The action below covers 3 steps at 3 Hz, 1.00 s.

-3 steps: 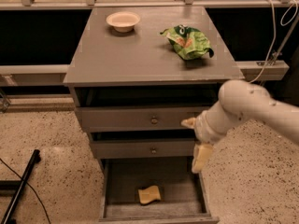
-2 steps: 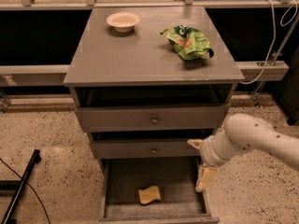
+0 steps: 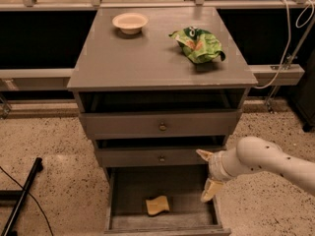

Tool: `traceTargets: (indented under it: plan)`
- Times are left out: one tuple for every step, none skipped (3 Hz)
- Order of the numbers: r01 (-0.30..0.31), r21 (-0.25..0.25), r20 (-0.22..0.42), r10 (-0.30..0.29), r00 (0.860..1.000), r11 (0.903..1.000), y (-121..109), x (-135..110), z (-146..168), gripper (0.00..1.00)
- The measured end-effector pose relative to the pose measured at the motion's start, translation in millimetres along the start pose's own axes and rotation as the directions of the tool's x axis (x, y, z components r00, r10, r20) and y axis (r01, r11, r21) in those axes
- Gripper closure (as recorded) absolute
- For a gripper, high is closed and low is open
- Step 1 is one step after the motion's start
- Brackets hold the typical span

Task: Pick sponge from bottom drawer and place on counter

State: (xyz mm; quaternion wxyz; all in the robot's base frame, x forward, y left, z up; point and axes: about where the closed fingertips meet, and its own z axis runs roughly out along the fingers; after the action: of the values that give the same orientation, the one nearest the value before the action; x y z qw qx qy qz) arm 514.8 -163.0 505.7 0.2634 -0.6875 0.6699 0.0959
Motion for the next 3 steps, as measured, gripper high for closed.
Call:
traceTargets:
  plan:
    - [-0.023, -0.025, 0.136, 0.026, 0.99, 0.9994, -2.6, -23.6, -1.8, 0.0]
    - [0.035, 0.013, 0.39, -0.038, 0.92, 0.9993, -42.0, -74.4, 33.4, 0.0]
    - [0.095, -0.039, 0.532, -0.06, 0.845, 0.9947, -18.6, -85.3, 133.8, 0.0]
